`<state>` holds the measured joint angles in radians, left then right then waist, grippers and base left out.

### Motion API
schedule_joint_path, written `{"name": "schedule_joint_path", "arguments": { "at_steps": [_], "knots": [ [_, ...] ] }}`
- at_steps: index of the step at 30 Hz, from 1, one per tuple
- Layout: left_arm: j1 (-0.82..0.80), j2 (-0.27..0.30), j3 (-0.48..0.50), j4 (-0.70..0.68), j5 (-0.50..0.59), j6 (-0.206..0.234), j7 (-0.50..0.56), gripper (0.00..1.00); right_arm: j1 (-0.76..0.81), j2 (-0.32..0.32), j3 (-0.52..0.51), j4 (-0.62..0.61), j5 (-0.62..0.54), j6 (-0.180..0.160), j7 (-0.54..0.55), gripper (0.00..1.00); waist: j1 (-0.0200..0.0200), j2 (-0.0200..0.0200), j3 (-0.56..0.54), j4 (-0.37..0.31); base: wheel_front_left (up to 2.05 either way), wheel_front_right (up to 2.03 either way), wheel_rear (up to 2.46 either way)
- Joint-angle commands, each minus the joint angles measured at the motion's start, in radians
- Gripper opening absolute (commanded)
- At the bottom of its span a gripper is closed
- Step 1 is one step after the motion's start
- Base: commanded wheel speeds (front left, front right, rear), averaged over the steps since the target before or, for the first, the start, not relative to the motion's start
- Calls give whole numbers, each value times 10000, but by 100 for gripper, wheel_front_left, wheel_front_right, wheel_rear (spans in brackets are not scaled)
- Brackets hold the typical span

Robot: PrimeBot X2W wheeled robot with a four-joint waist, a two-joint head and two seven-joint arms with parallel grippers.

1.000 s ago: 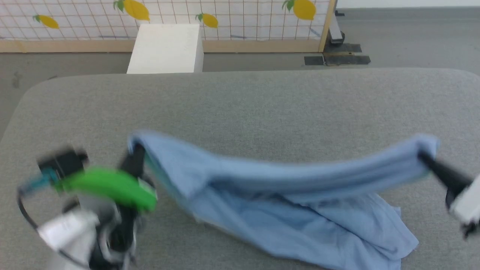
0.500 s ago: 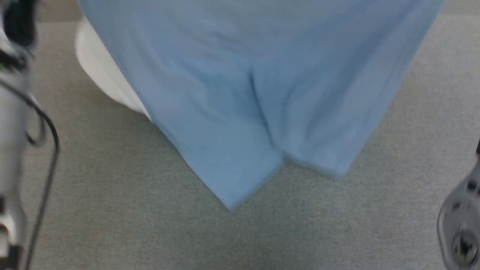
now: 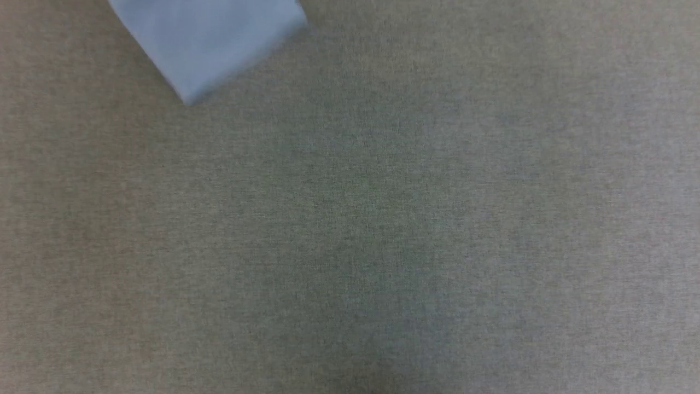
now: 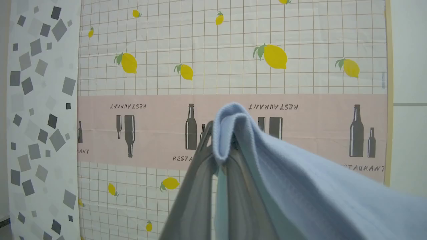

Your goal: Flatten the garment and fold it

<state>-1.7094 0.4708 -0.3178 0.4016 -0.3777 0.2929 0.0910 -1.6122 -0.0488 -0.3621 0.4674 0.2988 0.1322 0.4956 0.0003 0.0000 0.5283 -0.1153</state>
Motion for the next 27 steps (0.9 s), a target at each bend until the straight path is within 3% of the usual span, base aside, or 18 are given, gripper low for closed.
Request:
{"name": "schedule_joint_path", "arguments": {
  "at_steps": [1, 7, 15, 16, 18, 20, 27],
  "knots": [
    [-363, -12, 11, 25, 186, 100, -284, 0, -304, -17, -47, 132, -95, -15, -356, 0, -3, 0, 314, -9, 0, 0, 0],
    [-673, -140, 163, 251, 105, 68, -1158, 0, -811, -16, -317, 689, -90, -15, -1329, 0, -3, 0, 338, 145, 0, 0, 0],
    [1639, -425, 338, -272, -1070, -608, -1523, 0, 766, -145, 300, 326, 858, -15, -1026, 0, -3, 0, -28, 571, 0, 0, 0],
    [2064, -427, 328, -394, -1209, -706, -1535, 0, 1169, -210, 430, 167, 1137, -15, -940, 0, -3, 0, -149, 617, 0, 0, 0],
    [4449, -307, 221, -1134, -1647, -938, -1704, 0, 3403, -610, 784, -787, 2537, -15, -661, 0, -3, 0, -984, 902, 0, 0, 0],
    [5603, -271, 236, -1530, -1899, -962, -1775, 0, 4488, -758, 791, -1253, 3076, -15, -547, 0, -3, 0, -1373, 1005, 0, 0, 0],
    [10447, -373, 584, -2706, -2970, -544, -2247, 0, 8956, -1156, 1154, -2905, 3832, -15, -372, 0, -3, 0, -2846, 1130, 0, 0, 0]
  ]
}}
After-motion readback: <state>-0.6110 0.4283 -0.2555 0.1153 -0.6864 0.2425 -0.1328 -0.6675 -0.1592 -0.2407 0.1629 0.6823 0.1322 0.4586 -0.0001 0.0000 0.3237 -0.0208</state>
